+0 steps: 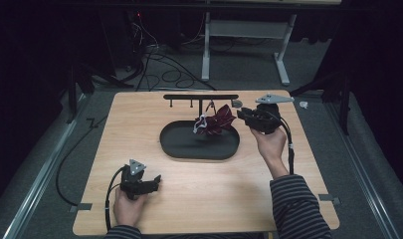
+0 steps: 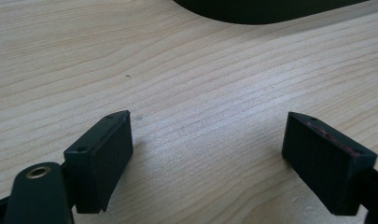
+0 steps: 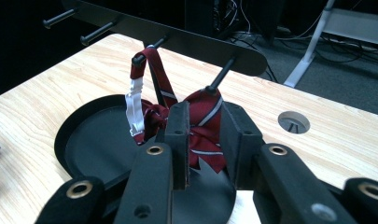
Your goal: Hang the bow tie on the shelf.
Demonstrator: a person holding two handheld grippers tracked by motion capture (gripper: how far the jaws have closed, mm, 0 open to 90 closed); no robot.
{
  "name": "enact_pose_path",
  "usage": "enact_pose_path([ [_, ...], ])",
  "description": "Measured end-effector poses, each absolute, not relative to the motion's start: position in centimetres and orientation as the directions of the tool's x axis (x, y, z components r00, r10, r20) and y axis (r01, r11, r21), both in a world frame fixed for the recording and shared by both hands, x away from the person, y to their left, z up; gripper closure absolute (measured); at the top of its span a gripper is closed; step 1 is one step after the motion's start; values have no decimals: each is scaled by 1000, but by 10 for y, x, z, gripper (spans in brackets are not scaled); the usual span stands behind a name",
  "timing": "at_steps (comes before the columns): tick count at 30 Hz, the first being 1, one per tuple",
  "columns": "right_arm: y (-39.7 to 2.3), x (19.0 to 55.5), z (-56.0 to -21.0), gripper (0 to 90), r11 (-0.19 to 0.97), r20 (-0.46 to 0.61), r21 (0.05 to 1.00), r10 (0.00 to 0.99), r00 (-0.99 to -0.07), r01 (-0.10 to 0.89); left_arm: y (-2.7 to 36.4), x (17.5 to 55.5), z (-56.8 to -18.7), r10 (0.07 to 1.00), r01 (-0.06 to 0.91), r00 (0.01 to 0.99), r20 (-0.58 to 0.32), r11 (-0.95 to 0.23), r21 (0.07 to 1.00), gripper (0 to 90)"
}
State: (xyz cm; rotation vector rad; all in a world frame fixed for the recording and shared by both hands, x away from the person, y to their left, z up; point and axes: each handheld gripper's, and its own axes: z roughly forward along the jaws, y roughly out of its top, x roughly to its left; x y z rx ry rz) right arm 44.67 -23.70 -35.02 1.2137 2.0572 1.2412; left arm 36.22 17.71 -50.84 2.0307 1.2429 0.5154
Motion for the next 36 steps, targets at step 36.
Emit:
enact_pose_path([
  [36, -289, 411, -374, 674, 142, 127, 859, 872, -474, 492, 177, 362, -508, 886, 612, 463, -20, -302, 731, 167],
])
